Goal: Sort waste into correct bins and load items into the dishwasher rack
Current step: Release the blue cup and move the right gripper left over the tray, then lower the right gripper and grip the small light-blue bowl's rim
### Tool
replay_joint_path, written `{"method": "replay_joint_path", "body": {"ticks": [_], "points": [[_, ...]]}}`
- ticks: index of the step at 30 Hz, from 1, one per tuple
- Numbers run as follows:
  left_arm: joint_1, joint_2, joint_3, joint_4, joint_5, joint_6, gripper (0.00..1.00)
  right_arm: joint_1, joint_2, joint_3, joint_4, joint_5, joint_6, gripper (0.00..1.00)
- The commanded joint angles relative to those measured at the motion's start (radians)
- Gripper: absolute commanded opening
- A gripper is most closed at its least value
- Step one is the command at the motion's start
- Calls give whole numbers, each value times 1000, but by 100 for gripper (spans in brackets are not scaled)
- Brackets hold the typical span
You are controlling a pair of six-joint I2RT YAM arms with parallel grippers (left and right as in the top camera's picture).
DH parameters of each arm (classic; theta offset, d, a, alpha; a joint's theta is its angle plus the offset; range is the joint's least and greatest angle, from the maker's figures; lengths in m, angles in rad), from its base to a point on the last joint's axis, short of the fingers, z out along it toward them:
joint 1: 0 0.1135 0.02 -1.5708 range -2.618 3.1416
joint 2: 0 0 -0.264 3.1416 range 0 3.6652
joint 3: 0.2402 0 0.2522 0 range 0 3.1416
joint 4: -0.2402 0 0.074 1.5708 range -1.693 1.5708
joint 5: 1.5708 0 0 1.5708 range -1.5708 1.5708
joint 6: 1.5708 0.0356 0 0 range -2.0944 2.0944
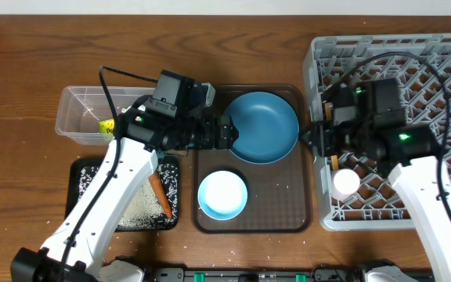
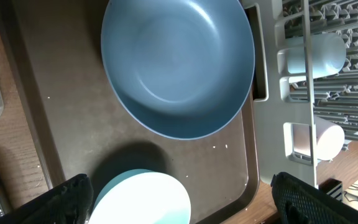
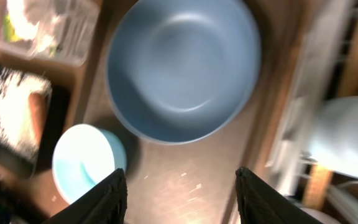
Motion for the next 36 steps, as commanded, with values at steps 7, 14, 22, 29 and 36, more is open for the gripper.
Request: {"method": "replay_joint_path", "body": {"ticks": [7, 14, 22, 29, 36], "points": [[61, 1, 1, -23, -52, 10, 94, 164, -2, 16, -5, 16, 84, 56], [254, 0, 5, -119, -125, 10, 95, 289, 10, 15, 6, 31, 92, 58], [449, 0, 5, -179, -125, 10, 94, 467, 86, 16, 63, 31, 106, 61], [483, 0, 5, -178, -124, 10, 94, 629, 232, 16, 212, 32, 110, 62], [482, 0, 5, -178, -124, 10, 94, 712, 407, 16, 306, 76, 161, 64]]}}
